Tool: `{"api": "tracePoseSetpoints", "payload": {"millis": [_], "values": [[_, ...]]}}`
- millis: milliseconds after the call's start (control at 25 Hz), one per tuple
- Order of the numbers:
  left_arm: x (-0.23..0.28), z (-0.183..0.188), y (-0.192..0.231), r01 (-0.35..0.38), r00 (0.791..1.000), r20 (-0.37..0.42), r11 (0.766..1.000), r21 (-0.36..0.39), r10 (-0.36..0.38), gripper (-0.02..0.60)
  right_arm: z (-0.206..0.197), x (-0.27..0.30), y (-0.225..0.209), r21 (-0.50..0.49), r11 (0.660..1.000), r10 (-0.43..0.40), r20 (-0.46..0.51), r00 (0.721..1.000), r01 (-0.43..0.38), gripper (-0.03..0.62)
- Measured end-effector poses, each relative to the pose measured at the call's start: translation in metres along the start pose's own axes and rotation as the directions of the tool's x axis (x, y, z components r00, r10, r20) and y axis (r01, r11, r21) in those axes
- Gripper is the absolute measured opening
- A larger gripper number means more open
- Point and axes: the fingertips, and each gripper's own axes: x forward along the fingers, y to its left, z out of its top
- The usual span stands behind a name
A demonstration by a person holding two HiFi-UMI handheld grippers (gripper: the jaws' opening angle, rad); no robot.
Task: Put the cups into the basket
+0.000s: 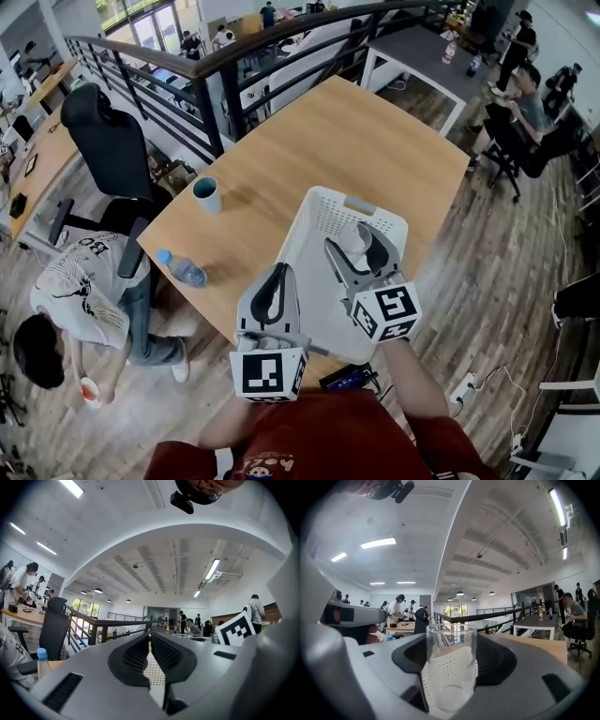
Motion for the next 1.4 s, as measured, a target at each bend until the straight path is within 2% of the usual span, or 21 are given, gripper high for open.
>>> {"api": "tracePoseSetpoints", "payload": {"millis": [160,320,720,920,1120,1400], "values": [[-0.002,-0.002,0.013,-0.012,1.000,-0.004,0.999,-0.032,0.012,0.021,-0.035,0.029,-0.003,0.047,0.999,0.001,-0.108,0.994,0.004,0.284],[-0.002,-0.007,0.025,-0.028,1.000,-0.009,0.998,-0.052,0.028,0.021,-0.074,0.055,-0.013,0.110,0.993,-0.010,-0.217,0.976,0.035,0.284],[-0.004,-0.011,0.039,-0.033,0.999,-0.015,0.997,-0.064,0.032,0.021,-0.147,0.094,-0.036,0.119,0.982,-0.079,-0.446,0.892,0.147,0.284],[-0.004,-0.013,0.043,-0.039,0.999,-0.022,0.997,-0.067,0.038,0.021,-0.170,0.101,-0.054,0.126,0.971,-0.114,-0.500,0.859,0.202,0.284],[-0.002,-0.016,0.046,-0.041,0.999,-0.027,0.997,-0.071,0.039,0.021,-0.185,0.107,-0.056,0.101,0.975,-0.116,-0.536,0.836,0.200,0.284],[0.000,-0.018,0.045,-0.035,0.999,-0.035,0.996,-0.088,0.032,0.021,-0.198,0.118,-0.065,0.067,0.973,-0.152,-0.542,0.827,0.223,0.284]]}}
